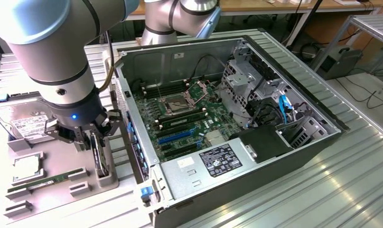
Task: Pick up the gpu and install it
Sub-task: 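Pick up the gpu and move the gpu toward the slot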
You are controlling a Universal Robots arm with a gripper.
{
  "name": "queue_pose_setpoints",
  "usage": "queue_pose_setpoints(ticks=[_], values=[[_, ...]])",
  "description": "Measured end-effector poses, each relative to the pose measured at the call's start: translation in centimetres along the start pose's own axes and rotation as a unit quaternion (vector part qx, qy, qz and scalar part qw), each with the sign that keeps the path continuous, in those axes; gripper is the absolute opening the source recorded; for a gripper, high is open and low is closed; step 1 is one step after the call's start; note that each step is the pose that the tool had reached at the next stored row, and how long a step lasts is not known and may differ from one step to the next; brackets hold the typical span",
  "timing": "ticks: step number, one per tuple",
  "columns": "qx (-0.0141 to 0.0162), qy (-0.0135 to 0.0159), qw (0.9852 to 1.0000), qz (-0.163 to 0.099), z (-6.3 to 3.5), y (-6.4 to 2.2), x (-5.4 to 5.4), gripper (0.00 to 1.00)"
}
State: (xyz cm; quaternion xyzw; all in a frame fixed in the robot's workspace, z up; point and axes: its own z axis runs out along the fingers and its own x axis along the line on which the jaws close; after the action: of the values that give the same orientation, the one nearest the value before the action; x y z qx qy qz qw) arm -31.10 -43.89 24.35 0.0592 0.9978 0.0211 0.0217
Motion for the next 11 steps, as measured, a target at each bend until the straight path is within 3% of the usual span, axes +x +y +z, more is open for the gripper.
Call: queue_pose_setpoints(ticks=[8,11], values=[[0.0000,0.0000,1.0000,0.000,0.00,0.00,0.00,0.36],[0.0000,0.0000,1.0000,0.000,0.00,0.00,0.00,0.27]])
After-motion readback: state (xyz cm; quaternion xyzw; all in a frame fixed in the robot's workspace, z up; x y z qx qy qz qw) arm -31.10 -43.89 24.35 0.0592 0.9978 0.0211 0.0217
